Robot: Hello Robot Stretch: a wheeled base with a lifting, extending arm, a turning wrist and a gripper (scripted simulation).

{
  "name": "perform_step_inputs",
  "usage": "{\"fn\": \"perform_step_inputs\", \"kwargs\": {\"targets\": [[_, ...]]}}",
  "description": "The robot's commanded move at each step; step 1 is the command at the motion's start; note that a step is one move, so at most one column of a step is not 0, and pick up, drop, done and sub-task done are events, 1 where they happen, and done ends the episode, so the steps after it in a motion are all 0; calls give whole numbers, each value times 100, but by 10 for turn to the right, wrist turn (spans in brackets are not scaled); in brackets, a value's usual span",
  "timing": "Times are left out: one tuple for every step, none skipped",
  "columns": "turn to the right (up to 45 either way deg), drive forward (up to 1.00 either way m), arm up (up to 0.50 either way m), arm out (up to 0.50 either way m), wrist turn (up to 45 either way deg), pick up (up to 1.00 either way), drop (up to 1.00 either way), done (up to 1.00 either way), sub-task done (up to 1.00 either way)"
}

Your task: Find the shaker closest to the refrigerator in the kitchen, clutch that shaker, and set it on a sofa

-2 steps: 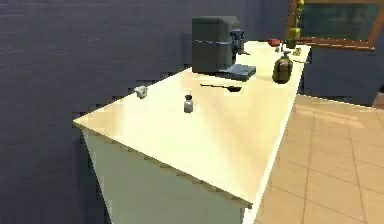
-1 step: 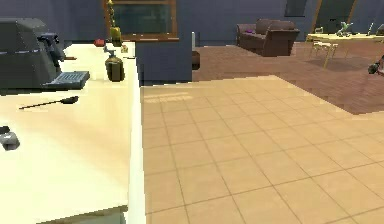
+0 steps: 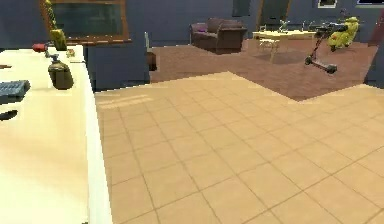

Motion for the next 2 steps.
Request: {"fn": "perform_step_inputs", "kwargs": {"targets": [[0, 40, 0, 0, 0, 0, 0, 0, 0], [-240, 0, 0, 0, 0, 0, 0, 0, 0]]}}
